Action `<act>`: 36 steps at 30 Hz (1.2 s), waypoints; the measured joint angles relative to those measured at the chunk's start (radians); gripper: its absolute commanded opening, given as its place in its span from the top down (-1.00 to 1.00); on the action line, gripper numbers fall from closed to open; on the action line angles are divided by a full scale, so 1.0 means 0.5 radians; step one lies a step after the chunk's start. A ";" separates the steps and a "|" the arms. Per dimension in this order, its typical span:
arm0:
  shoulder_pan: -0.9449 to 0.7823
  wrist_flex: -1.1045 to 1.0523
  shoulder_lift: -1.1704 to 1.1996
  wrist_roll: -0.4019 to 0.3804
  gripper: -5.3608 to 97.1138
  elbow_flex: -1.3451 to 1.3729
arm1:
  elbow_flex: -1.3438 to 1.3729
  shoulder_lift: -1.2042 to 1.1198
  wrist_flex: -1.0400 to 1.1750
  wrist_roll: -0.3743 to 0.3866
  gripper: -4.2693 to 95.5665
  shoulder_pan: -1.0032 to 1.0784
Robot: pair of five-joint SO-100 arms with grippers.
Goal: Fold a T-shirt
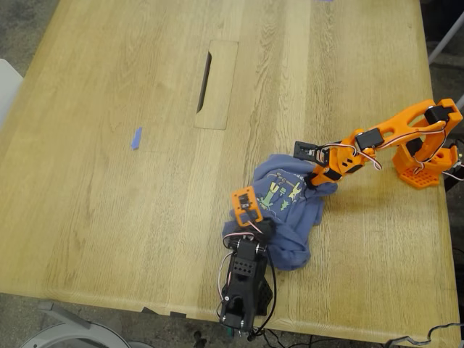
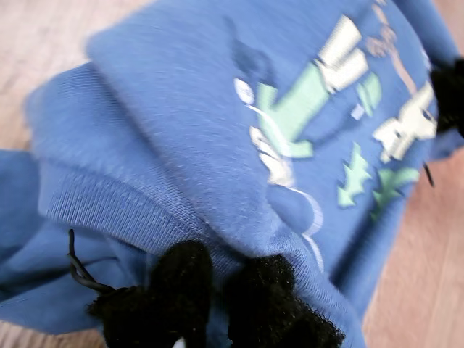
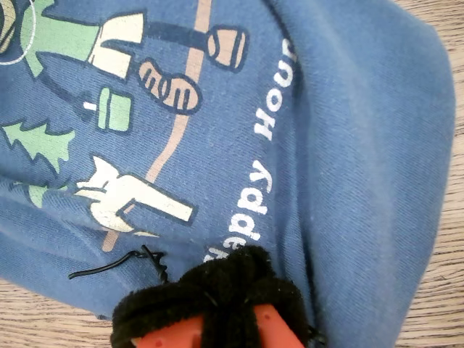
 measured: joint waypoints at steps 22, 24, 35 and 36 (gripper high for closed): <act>-0.040 -0.104 -0.500 0.077 0.84 -0.749 | -0.927 -0.138 0.515 -0.101 0.91 0.132; 0.101 -0.264 -0.666 0.064 0.87 -0.776 | -1.154 -0.325 0.509 -0.101 0.91 0.101; 0.347 -0.887 -1.000 0.006 0.87 -0.331 | -0.920 -0.611 0.083 -0.077 0.91 -0.040; 0.319 -0.887 -0.945 0.006 0.87 -0.267 | -0.844 -0.604 0.034 -0.077 0.91 -0.043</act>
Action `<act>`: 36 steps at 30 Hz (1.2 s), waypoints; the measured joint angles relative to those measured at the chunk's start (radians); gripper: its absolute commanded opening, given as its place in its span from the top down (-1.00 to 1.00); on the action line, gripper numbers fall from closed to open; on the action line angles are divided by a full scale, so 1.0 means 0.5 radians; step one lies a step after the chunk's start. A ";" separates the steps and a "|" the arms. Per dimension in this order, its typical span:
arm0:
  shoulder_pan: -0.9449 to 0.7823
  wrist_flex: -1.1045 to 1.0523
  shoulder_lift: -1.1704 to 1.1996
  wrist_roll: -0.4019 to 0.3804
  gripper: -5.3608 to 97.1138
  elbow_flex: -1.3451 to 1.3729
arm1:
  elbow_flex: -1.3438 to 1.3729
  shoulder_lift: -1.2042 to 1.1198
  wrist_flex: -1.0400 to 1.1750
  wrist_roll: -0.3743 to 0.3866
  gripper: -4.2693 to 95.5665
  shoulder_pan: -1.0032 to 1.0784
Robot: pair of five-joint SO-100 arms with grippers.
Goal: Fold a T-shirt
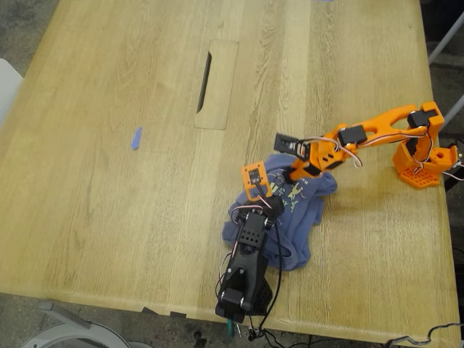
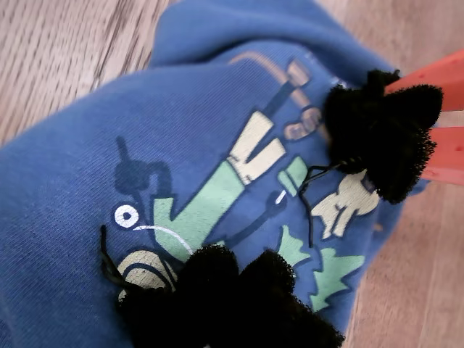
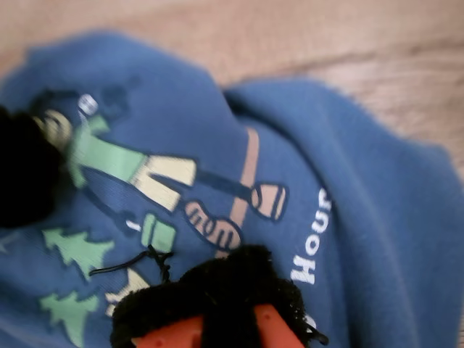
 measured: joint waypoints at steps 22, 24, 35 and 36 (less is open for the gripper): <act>-0.841 0.764 1.310 -0.003 0.86 0.454 | 0.936 0.558 -0.255 -0.003 0.91 0.156; -0.893 0.764 1.310 0.000 0.86 0.454 | 0.868 0.561 -0.184 -0.028 0.91 0.209; -1.258 0.764 1.310 0.025 0.86 0.230 | 0.730 0.828 0.163 -0.147 0.91 0.623; -1.307 0.764 1.310 0.025 0.86 0.209 | 0.730 0.877 0.190 -0.166 0.91 0.687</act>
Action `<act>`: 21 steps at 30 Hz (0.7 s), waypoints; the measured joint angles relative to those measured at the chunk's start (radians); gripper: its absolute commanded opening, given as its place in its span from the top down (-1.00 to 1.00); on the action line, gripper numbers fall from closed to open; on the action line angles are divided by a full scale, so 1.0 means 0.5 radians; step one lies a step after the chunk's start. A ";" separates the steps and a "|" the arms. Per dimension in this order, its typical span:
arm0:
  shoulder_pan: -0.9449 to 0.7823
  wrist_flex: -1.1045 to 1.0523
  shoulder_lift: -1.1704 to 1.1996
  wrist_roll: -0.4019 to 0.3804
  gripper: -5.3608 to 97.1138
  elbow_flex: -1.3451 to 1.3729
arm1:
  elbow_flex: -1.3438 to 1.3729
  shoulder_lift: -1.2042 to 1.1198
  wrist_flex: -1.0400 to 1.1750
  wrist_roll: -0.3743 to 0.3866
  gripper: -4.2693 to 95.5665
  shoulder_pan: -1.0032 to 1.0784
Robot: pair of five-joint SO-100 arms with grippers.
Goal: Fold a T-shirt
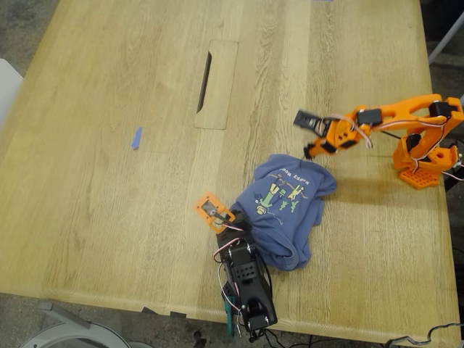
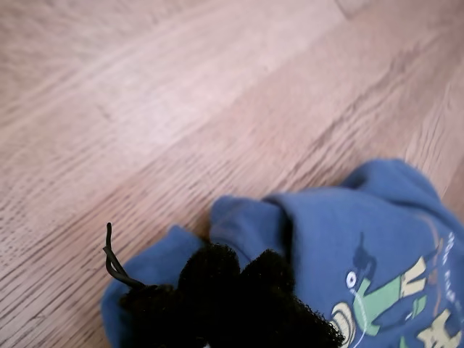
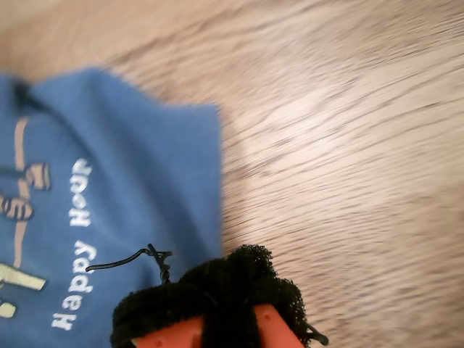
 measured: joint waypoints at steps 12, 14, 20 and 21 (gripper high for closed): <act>-0.604 -0.252 0.000 0.031 0.87 -0.067 | 0.491 0.764 0.144 -0.110 0.91 0.865; -0.721 -0.313 0.000 0.046 0.89 -0.067 | 0.629 0.917 0.144 -0.117 0.91 1.000; -1.083 -0.433 0.000 0.058 0.90 -0.040 | 1.052 1.356 -0.003 -0.181 0.91 1.525; -1.132 -0.439 0.000 0.071 0.89 -0.018 | 1.126 1.436 -0.031 -0.196 0.91 1.617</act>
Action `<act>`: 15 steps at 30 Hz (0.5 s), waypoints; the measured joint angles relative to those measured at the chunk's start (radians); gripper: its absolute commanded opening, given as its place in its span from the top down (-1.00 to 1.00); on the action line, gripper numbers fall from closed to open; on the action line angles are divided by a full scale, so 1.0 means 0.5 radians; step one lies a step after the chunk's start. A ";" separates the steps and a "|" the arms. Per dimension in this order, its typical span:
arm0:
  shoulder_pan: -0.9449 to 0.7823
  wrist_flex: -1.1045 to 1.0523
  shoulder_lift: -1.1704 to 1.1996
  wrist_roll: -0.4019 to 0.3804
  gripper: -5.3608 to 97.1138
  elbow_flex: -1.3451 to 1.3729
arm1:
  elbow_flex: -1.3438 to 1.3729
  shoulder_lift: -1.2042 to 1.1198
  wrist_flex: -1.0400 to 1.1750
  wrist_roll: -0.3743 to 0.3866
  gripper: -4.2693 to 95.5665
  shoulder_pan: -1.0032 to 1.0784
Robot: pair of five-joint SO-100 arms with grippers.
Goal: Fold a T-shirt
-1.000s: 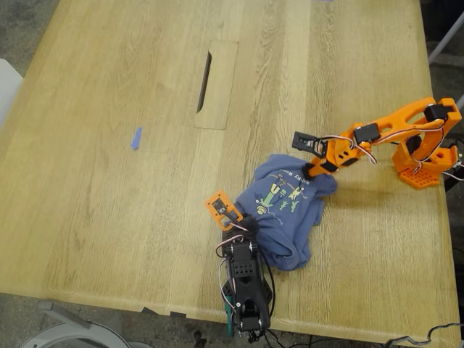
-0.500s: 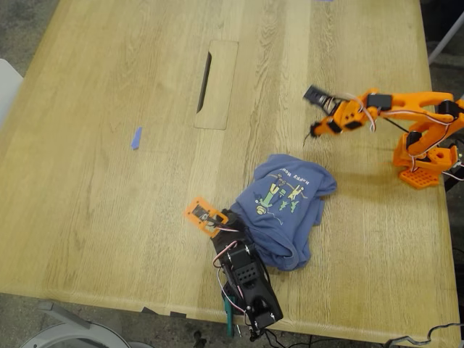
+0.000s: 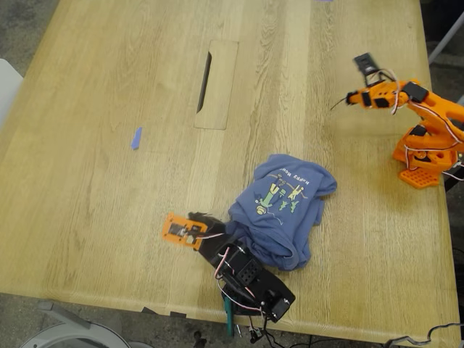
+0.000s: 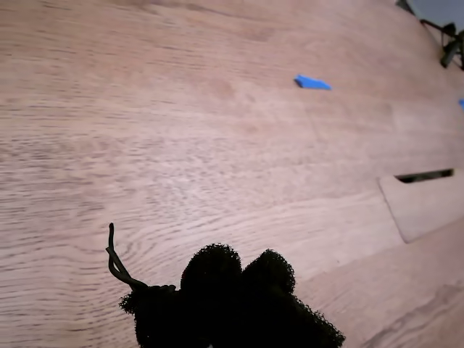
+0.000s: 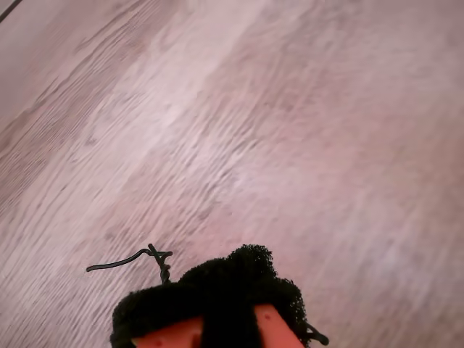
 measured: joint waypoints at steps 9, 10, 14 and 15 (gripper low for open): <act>-0.325 -0.003 0.009 0.092 0.90 0.172 | 0.709 1.034 0.107 -0.080 0.91 0.838; -0.356 -0.003 0.009 0.101 0.90 0.187 | 0.770 1.160 0.175 -0.080 0.91 0.920; -0.454 -0.003 0.009 0.160 0.90 0.221 | 0.890 1.365 0.258 -0.101 0.91 1.206; -0.479 -0.003 0.009 0.187 0.90 0.233 | 0.902 1.381 0.258 -0.101 0.91 1.267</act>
